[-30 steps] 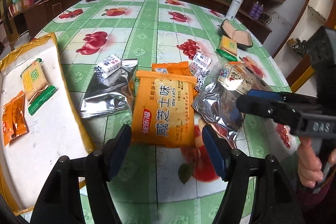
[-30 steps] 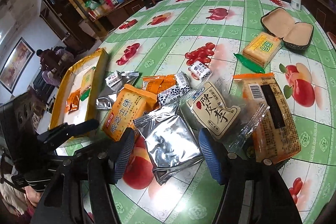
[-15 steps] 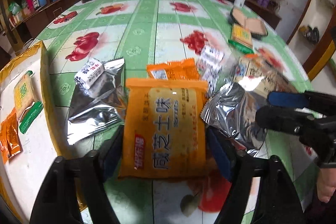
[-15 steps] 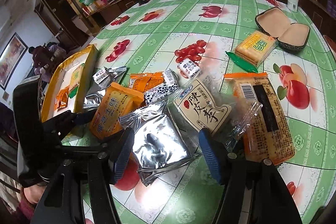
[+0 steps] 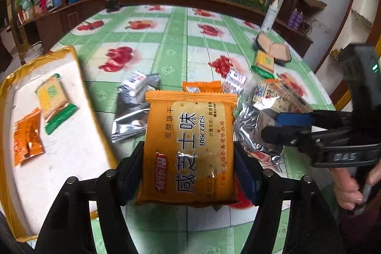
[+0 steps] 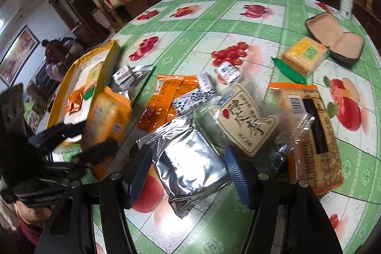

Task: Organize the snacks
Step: 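Grasp the orange cheese biscuit bag with the left gripper while the right grasps a silver foil pack, then carry the orange biscuit bag and silver foil pack over the tray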

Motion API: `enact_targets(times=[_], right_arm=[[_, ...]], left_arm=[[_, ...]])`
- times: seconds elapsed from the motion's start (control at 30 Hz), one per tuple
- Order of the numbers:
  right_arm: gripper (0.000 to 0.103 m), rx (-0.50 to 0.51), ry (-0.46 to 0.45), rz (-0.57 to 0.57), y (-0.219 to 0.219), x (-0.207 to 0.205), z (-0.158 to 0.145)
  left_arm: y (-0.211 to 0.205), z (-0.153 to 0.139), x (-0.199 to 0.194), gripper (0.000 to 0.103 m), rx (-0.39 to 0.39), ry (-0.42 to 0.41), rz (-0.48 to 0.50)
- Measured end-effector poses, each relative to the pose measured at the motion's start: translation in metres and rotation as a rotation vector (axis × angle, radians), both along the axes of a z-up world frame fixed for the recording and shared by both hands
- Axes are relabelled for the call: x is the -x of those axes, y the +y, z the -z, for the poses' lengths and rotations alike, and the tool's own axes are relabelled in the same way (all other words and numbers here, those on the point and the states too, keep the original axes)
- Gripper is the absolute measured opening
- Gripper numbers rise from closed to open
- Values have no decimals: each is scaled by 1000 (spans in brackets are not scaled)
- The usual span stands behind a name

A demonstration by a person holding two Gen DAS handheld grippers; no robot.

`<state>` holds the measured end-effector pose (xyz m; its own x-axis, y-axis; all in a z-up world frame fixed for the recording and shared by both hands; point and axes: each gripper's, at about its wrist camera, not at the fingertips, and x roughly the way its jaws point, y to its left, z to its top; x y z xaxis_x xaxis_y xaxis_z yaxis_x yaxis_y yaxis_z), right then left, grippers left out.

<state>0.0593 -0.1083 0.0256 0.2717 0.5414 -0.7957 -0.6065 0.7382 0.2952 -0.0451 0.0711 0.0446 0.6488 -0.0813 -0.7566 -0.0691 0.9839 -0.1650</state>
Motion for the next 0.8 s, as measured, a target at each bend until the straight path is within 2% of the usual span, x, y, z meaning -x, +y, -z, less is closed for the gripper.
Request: enact_targets(times=[0.13,0.33,0.37,0.47,0.63,0.73,0.8], right_arm=[[73,24,-32,-18,5,0,3],[74,6,85,-88,12,1,15],[74,7,82,-101,13,4,13],[74,62,-9,-120,21,17,8],[74,129,-69,-90,29,21,14],[74,137,-73,-91,33,24,18],[64,154,-99,-90,35,26,19]], left_arm=[[5,-6,10,69,19,-20,-8],[8,-7,16,69,33,-27,-19],[9,-7,17,69,35,-29,-21],[9,-7,17,69,35,-29,-26],[9,-3,16,69,36,-27,-22],[7,0,16,69,35,-26,-20],[6,1,16,69,26,-27,-25]])
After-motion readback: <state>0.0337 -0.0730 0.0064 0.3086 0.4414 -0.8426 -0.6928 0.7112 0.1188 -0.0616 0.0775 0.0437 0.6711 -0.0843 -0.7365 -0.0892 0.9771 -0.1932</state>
